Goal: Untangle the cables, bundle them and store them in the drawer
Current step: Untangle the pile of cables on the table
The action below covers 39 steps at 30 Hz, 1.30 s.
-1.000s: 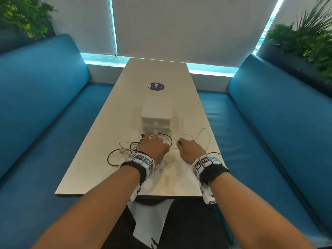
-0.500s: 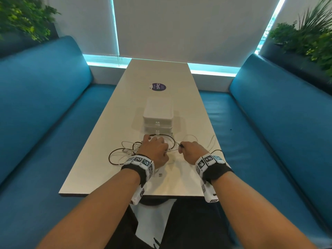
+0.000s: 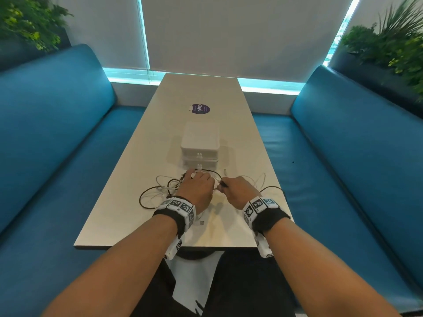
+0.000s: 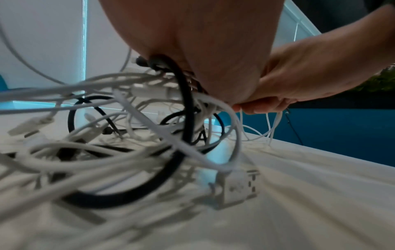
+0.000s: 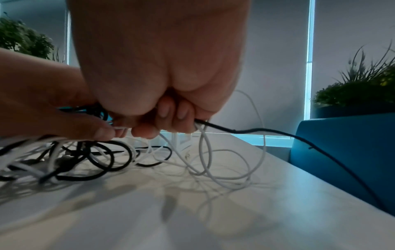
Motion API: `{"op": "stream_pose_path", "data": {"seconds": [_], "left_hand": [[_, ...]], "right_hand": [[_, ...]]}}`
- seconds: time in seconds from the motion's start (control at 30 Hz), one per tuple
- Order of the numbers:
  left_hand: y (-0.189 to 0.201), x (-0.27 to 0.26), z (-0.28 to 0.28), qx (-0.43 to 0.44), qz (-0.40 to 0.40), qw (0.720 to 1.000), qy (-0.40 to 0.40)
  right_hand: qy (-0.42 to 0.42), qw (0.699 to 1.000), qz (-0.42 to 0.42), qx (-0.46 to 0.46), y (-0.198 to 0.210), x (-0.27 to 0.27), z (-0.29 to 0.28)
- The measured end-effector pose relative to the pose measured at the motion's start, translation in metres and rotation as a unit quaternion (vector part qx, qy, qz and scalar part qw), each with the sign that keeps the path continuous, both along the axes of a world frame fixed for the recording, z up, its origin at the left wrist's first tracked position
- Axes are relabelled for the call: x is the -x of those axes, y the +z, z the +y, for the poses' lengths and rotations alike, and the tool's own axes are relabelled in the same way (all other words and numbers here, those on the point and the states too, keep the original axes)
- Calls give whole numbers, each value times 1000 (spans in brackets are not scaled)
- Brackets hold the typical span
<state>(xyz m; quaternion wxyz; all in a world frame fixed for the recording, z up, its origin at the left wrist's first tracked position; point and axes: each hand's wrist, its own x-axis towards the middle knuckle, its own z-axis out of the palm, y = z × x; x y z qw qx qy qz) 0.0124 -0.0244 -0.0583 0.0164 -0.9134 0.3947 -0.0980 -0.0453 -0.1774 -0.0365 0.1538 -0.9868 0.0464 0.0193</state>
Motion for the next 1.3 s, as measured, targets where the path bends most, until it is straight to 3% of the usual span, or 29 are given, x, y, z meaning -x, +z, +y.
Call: {"op": "stream_pose_path", "data": {"seconds": [0.23, 0.43, 0.73, 0.93, 1.07, 1.3], "left_hand": [[4, -3, 5, 73, 25, 997, -9], [11, -5, 13, 83, 65, 994, 2], [12, -1, 14, 31, 61, 998, 14], [17, 0, 16, -19, 97, 993, 56], [19, 2, 11, -34, 77, 995, 48], [7, 9, 2, -45, 33, 998, 40]], "right_hand": [[-35, 999, 18, -1, -6, 0, -11], [-54, 998, 25, 0, -5, -7, -11], [-43, 999, 20, -1, 0, -9, -12], [-100, 994, 29, 46, 1, -2, -28], [-129, 986, 35, 96, 1, 2, -33], [-38, 999, -25, 8, -3, -2, -1]]}}
